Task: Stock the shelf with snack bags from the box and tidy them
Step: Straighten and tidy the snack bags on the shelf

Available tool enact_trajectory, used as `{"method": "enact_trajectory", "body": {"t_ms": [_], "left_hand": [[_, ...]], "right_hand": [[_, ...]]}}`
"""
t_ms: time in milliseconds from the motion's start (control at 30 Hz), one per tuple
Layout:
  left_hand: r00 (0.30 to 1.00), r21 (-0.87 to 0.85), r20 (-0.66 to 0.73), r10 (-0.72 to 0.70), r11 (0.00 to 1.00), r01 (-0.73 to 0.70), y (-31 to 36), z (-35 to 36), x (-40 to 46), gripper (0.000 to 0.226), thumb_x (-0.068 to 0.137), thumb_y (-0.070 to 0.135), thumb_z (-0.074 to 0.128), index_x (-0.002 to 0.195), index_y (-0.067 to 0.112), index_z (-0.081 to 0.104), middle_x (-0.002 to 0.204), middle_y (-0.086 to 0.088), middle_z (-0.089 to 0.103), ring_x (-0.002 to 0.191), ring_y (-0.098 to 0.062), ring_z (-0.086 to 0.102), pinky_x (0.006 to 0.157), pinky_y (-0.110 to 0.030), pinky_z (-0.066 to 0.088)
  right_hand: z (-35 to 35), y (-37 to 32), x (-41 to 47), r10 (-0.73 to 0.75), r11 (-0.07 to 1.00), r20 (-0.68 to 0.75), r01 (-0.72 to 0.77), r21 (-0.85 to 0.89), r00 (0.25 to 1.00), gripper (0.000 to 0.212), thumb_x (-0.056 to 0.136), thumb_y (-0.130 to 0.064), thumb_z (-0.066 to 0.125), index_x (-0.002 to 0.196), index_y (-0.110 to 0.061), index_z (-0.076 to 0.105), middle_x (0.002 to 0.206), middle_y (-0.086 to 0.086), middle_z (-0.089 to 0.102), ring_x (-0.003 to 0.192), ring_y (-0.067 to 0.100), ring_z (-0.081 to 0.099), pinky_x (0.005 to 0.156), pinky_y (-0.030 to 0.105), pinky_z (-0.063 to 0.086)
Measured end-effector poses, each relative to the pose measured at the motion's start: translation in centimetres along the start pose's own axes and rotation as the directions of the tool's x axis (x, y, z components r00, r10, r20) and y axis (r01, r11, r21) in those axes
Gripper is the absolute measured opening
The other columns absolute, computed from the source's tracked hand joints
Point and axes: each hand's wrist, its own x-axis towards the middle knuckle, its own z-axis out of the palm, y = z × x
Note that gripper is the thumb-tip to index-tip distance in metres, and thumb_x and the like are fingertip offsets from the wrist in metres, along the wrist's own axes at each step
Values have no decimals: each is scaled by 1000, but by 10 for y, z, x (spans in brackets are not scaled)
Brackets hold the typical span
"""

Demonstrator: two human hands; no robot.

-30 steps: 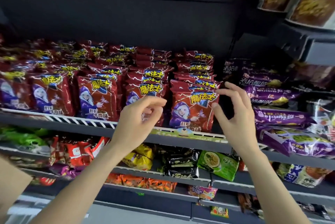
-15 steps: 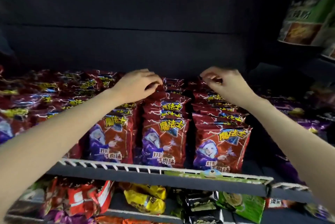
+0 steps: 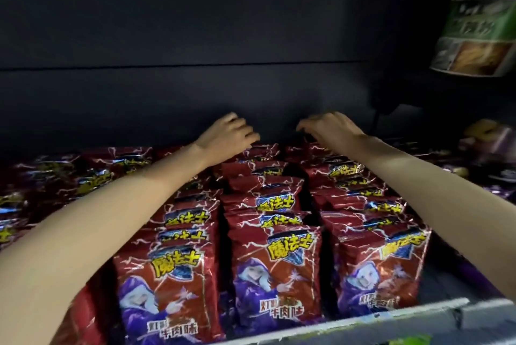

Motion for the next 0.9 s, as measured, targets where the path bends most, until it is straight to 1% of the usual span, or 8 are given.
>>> {"method": "enact_trajectory", "body": {"t_ms": [133, 267, 367, 500, 600, 700, 800, 900], "left_hand": [[999, -32, 35, 24, 999, -22, 3, 6, 8, 23, 77, 35, 74, 91, 17, 69, 77, 1, 71, 73, -19, 67, 72, -29, 48], [999, -89, 33, -22, 996, 25, 7, 14, 11, 18, 83, 32, 68, 88, 15, 70, 80, 1, 70, 73, -18, 65, 71, -30, 45], [999, -128, 19, -47, 991, 49, 7, 18, 12, 12, 86, 26, 65, 90, 16, 71, 83, 2, 69, 76, -17, 63, 74, -31, 39], [999, -114, 42, -12, 993, 16, 3, 19, 13, 11, 82, 28, 69, 85, 17, 73, 78, 1, 68, 74, -17, 61, 71, -31, 35], [995, -109, 97, 19, 994, -8, 7, 17, 19, 8, 79, 19, 73, 78, 13, 69, 73, -2, 65, 63, -19, 63, 56, -28, 44], [988, -140, 149, -45, 988, 67, 12, 21, 27, 4, 82, 8, 68, 85, 8, 67, 82, -6, 62, 57, -23, 62, 41, -30, 44], [988, -181, 141, -65, 979, 90, 15, 26, 33, 6, 83, 4, 66, 89, 5, 66, 85, -9, 60, 55, -25, 61, 41, -30, 44], [986, -251, 133, -103, 958, 134, 17, 25, 36, 10, 90, 6, 57, 96, 2, 64, 92, -12, 59, 61, -29, 62, 46, -35, 50]], "right_hand": [[-3, 10, 3, -22, 983, 166, -9, 182, 986, 35, 85, -15, 69, 120, -18, 62, 118, 0, 65, 105, 18, 62, 89, 26, 43], [4, 13, 7, -40, 991, 248, 7, 134, 968, 39, 82, -24, 73, 120, -21, 62, 113, -4, 66, 103, 16, 61, 83, 23, 42], [6, 9, 12, -82, 996, 246, 86, -5, 966, 31, 89, -21, 64, 119, -22, 60, 107, -4, 64, 101, 18, 60, 73, 26, 40], [7, -1, 12, -144, 967, 175, 176, -186, 974, 26, 95, -21, 51, 120, -18, 59, 115, -1, 58, 103, 21, 59, 73, 31, 44], [8, 0, 6, -162, 952, 135, 191, -239, 978, 27, 96, -24, 49, 121, -18, 57, 116, -1, 56, 109, 20, 54, 72, 32, 45], [8, 0, 4, -157, 949, 123, 184, -257, 980, 30, 97, -29, 47, 125, -18, 54, 118, -1, 58, 111, 21, 55, 74, 34, 48], [8, -2, 8, -107, 948, 99, 132, -289, 989, 23, 96, -23, 50, 118, -19, 57, 112, -2, 63, 107, 20, 57, 73, 34, 49], [9, 3, 12, -67, 955, 136, 103, -277, 988, 22, 92, -15, 52, 114, -19, 57, 108, 0, 64, 100, 23, 60, 68, 33, 46]]}}
